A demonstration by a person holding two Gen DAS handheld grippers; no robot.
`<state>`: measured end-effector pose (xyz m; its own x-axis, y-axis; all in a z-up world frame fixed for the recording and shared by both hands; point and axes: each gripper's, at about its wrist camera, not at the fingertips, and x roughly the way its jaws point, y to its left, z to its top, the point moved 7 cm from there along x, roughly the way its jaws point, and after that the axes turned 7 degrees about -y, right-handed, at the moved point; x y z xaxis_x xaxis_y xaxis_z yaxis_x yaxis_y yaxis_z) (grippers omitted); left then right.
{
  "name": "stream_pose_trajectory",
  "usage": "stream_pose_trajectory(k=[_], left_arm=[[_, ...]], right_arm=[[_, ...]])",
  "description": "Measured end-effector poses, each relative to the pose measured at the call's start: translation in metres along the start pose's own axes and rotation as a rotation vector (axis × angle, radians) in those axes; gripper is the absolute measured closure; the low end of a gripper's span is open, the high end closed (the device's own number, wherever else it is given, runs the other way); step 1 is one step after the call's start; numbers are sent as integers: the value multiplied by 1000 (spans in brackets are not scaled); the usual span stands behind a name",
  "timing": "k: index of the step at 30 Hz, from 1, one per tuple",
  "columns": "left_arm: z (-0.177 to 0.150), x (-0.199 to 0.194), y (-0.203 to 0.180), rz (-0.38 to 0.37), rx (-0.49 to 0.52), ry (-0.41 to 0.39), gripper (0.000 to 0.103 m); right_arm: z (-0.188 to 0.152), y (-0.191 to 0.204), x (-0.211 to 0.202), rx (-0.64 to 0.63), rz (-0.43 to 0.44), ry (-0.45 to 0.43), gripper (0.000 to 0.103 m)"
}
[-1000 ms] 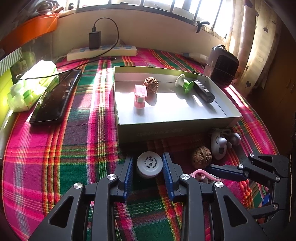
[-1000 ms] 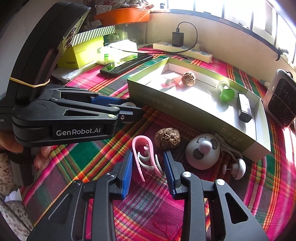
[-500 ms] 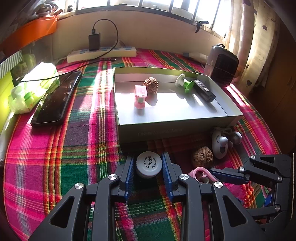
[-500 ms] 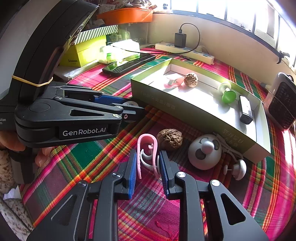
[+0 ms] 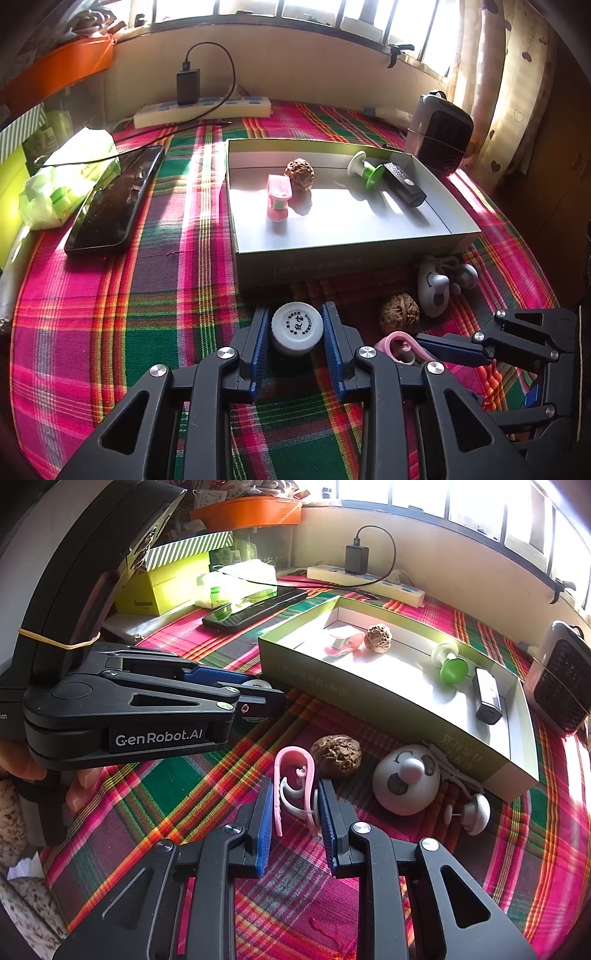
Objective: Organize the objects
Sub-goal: 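Close the left gripper on the white round container while the right grasps the pink clip, then carry the white round container and pink clip over the white box with both grippers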
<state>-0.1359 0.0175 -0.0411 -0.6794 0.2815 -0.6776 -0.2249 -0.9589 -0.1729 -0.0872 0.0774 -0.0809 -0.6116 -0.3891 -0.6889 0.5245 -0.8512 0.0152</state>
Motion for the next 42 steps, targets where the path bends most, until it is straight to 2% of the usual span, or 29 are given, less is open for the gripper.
stream_pose_trajectory(k=[22, 33, 42], left_arm=[[22, -13, -10, -16, 33, -39, 77], [46, -5, -22, -39, 56, -64, 77], [62, 15, -29, -48, 61, -55, 77]], right_arm=[[16, -23, -29, 126, 38, -67, 79], [32, -66, -39, 210, -52, -104, 79], [43, -102, -30, 257, -136, -90, 79]])
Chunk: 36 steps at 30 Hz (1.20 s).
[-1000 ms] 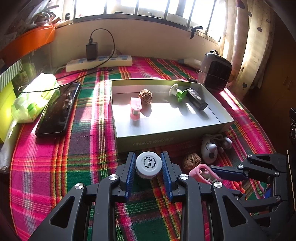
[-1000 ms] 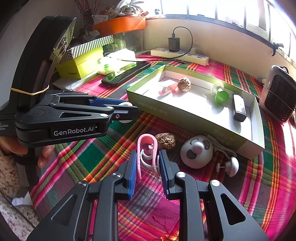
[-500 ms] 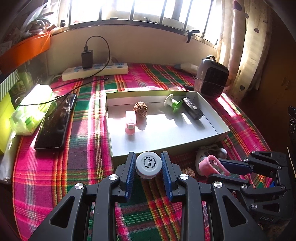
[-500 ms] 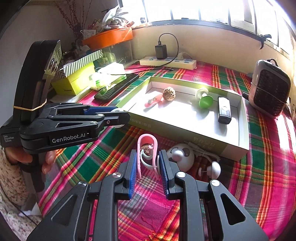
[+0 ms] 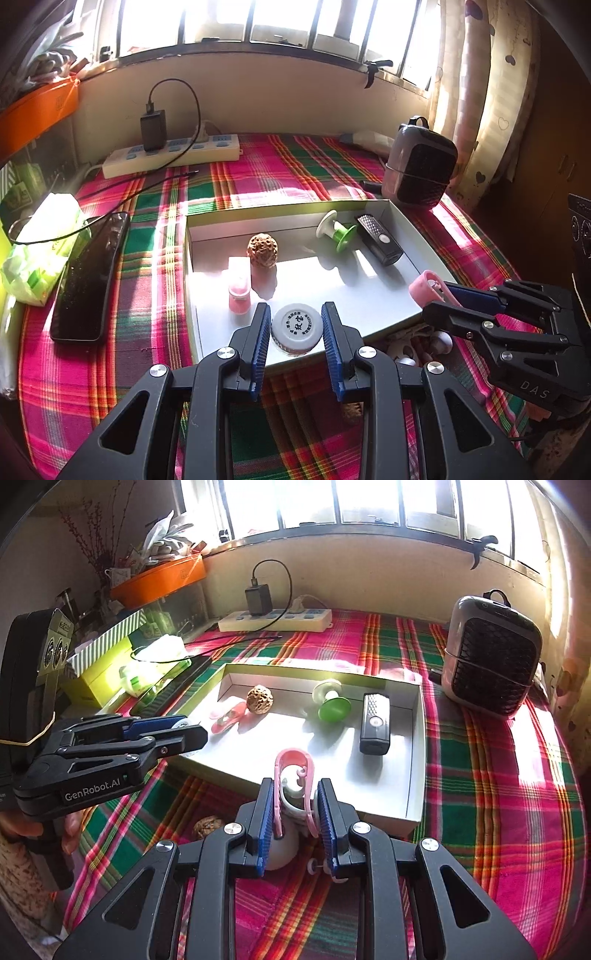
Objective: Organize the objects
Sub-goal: 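Carry the white round container and pink clip over the white box with both grippers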
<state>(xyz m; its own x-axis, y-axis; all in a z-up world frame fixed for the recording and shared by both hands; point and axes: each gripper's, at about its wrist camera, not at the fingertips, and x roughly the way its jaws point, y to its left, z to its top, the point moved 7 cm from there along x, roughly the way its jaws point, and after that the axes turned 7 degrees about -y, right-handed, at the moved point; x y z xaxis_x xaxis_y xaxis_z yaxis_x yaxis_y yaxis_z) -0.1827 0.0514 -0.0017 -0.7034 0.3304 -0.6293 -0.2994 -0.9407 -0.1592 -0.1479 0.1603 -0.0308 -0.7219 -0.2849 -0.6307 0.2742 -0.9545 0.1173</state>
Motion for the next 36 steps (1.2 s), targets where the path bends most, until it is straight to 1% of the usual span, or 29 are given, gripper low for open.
stream_pose_trajectory(k=[4, 17, 23, 28, 36], left_arm=[[5, 10, 1, 6, -8, 5, 77], [17, 44, 6, 28, 1, 28, 77], [17, 55, 8, 28, 3, 37, 77], [14, 65, 10, 32, 4, 60, 77], [16, 70, 10, 49, 28, 57, 77]], right_arm=[[9, -11, 10, 22, -32, 0, 78], [25, -24, 50, 28, -71, 44, 78], [24, -28, 62, 30, -76, 68, 78], [25, -30, 70, 33, -72, 85, 78], [22, -28, 79, 30, -65, 103, 78]])
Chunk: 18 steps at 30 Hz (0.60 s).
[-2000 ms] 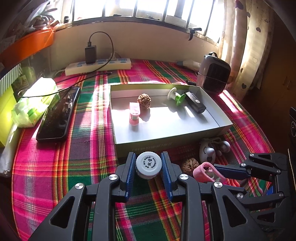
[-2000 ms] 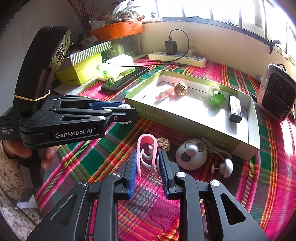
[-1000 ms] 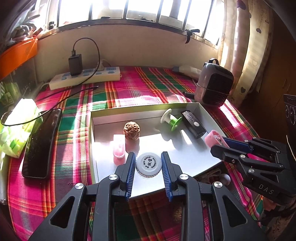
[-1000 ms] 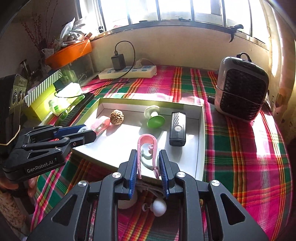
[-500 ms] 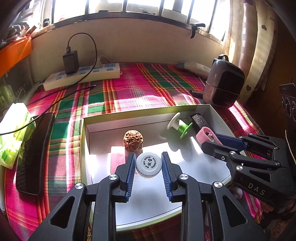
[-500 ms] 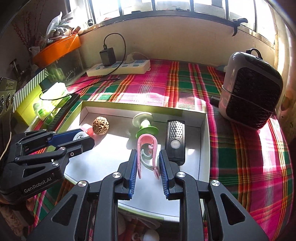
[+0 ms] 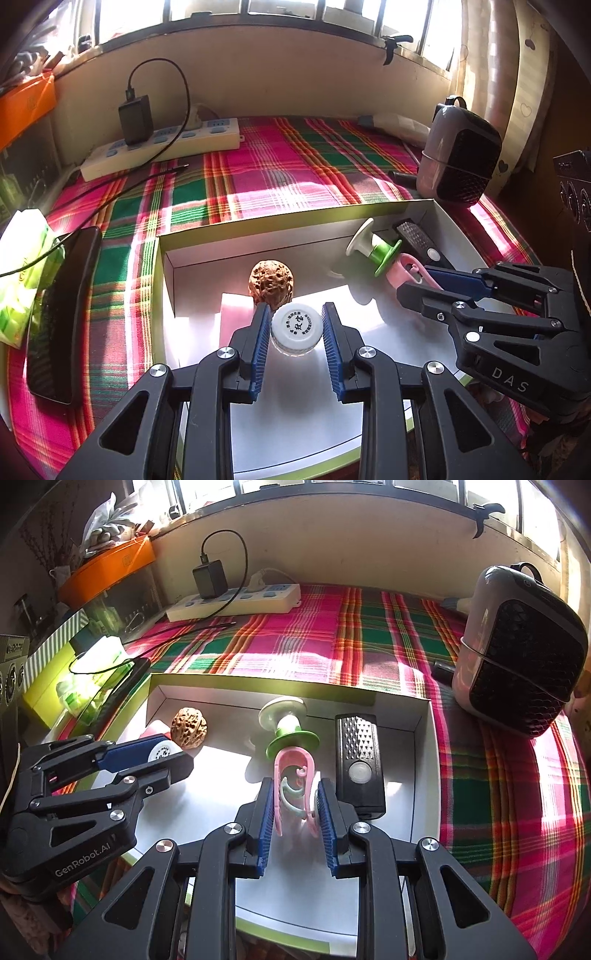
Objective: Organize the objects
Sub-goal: 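Carry the white round container and pink clip over the white box with both grippers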
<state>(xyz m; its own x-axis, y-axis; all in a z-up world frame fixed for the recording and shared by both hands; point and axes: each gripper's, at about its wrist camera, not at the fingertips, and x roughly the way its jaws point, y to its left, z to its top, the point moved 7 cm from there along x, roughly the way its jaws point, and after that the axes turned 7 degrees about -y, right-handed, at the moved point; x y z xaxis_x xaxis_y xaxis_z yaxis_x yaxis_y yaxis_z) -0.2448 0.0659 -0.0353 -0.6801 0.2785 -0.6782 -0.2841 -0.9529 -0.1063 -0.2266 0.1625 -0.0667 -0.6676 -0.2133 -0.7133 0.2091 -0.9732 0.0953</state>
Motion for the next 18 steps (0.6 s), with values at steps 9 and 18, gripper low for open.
stream_pose_trajectory(k=[9, 18], left_arm=[[2, 5, -4, 4, 21, 1, 77], [3, 8, -8, 2, 31, 2, 77]], right_arm=[[0, -2, 6, -40, -51, 7, 78], [-2, -6, 9, -32, -59, 6, 78]])
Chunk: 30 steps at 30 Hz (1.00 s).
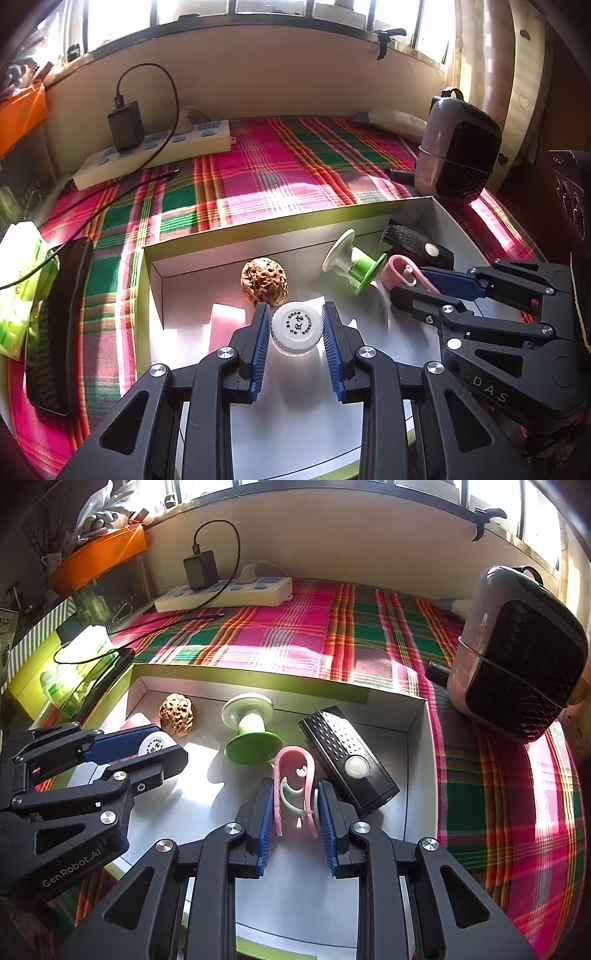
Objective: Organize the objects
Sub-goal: 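Carry the white round container and pink clip over the white box with both grippers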
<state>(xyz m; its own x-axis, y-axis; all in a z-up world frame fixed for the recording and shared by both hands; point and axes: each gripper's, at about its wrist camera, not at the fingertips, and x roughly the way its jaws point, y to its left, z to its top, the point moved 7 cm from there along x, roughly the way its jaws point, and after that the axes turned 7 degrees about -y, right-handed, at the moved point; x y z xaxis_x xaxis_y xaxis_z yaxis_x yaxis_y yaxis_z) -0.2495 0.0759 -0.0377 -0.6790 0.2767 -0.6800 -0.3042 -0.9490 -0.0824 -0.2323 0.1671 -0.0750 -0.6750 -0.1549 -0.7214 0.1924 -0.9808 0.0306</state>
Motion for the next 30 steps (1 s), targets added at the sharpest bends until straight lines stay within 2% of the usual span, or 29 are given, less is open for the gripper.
stream_pose_trajectory(k=[30], left_arm=[[-3, 6, 0, 12, 2, 15, 77]], right_arm=[[0, -3, -1, 22, 5, -17, 78]])
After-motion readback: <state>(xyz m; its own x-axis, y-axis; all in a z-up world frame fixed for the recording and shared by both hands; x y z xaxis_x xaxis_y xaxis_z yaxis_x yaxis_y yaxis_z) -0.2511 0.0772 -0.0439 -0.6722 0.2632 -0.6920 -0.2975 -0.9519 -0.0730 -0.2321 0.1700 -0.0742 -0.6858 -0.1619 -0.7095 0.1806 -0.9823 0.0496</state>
